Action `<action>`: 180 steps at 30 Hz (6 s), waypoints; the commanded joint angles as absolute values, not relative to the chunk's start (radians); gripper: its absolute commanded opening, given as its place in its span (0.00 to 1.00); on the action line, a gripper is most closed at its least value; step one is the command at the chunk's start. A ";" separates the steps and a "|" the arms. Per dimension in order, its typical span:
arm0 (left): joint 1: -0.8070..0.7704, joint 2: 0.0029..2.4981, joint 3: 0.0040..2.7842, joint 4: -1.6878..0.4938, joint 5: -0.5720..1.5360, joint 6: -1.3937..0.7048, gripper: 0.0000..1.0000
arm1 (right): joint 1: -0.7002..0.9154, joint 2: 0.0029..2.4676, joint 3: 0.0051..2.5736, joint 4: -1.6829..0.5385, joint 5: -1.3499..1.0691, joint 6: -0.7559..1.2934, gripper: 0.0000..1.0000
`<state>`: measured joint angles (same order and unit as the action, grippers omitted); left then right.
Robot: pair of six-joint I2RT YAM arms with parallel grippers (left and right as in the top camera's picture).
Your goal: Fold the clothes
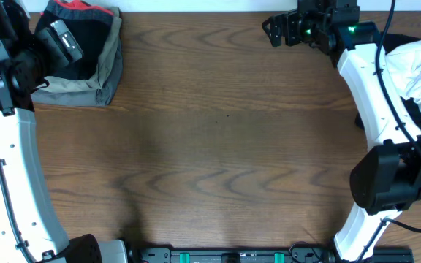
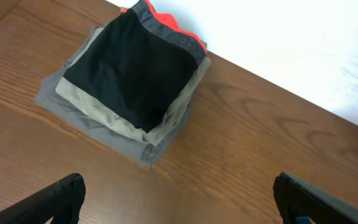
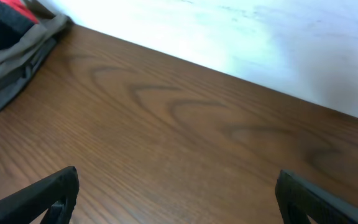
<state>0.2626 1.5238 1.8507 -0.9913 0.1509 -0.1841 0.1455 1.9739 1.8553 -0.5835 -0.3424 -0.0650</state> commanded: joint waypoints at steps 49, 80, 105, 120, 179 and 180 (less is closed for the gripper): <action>0.262 1.515 1.852 -0.994 0.157 -0.193 0.98 | 0.100 1.145 1.087 -0.250 -0.038 -0.013 0.99; 0.262 1.515 1.852 -0.994 0.157 -0.193 0.98 | 0.000 0.052 0.006 0.069 -0.033 0.007 0.99; 0.263 1.515 1.852 -0.994 0.157 -0.193 0.98 | 0.000 0.007 0.006 -0.074 -0.012 0.003 0.99; 0.263 1.515 1.852 -0.994 0.157 -0.193 0.98 | 0.000 0.007 0.006 -0.074 -0.012 0.003 0.99; 0.059 0.002 0.004 -0.068 0.070 -0.038 0.98 | 0.000 0.007 0.006 -0.074 -0.012 0.003 0.99; 0.061 0.002 0.004 -0.067 0.066 -0.038 0.98 | 0.000 0.007 0.006 -0.074 -0.011 0.003 0.99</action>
<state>0.0635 0.0109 0.0139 -0.0208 0.0711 -0.0517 0.0151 0.0120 0.0071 -0.0692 -0.0177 -0.0078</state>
